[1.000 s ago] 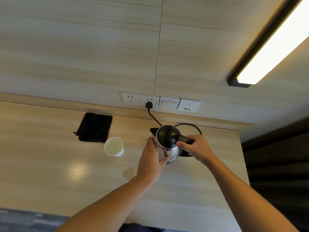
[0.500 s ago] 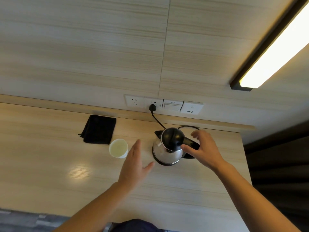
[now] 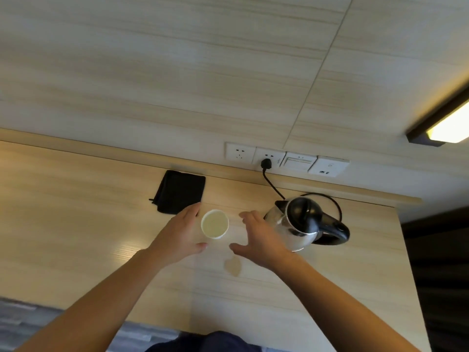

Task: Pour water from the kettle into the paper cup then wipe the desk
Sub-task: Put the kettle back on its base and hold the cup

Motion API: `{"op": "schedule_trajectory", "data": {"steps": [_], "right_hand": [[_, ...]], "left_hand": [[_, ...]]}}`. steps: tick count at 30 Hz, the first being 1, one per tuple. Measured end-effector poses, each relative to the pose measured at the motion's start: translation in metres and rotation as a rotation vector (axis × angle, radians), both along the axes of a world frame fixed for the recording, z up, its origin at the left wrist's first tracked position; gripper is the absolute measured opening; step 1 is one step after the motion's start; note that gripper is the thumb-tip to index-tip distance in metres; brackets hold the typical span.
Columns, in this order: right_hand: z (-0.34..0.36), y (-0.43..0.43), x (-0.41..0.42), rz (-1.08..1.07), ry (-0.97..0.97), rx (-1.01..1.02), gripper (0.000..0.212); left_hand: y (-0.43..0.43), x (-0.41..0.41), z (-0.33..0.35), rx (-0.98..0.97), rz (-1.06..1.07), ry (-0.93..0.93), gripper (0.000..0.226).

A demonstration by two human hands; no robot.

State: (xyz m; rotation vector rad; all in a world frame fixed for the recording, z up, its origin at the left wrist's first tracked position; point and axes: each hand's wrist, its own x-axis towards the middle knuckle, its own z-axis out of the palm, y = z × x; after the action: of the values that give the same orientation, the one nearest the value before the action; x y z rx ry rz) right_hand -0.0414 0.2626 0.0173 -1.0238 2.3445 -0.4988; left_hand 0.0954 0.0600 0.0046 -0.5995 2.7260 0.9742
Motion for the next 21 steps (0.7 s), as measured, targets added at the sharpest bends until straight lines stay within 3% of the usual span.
{"op": "schedule_trajectory", "data": {"steps": [6, 14, 21], "right_hand": [[-0.041, -0.040, 0.008, -0.067, -0.088, 0.121, 0.101], [-0.056, -0.059, 0.015, -0.151, -0.037, 0.142, 0.072], [-0.058, -0.062, 0.011, -0.182, -0.041, 0.131, 0.068]], "left_hand": [[-0.021, -0.019, -0.019, 0.011, -0.122, -0.069, 0.098], [-0.031, -0.029, -0.044, 0.085, -0.147, 0.002, 0.076], [-0.038, -0.037, -0.051, 0.129, -0.137, 0.014, 0.072]]}}
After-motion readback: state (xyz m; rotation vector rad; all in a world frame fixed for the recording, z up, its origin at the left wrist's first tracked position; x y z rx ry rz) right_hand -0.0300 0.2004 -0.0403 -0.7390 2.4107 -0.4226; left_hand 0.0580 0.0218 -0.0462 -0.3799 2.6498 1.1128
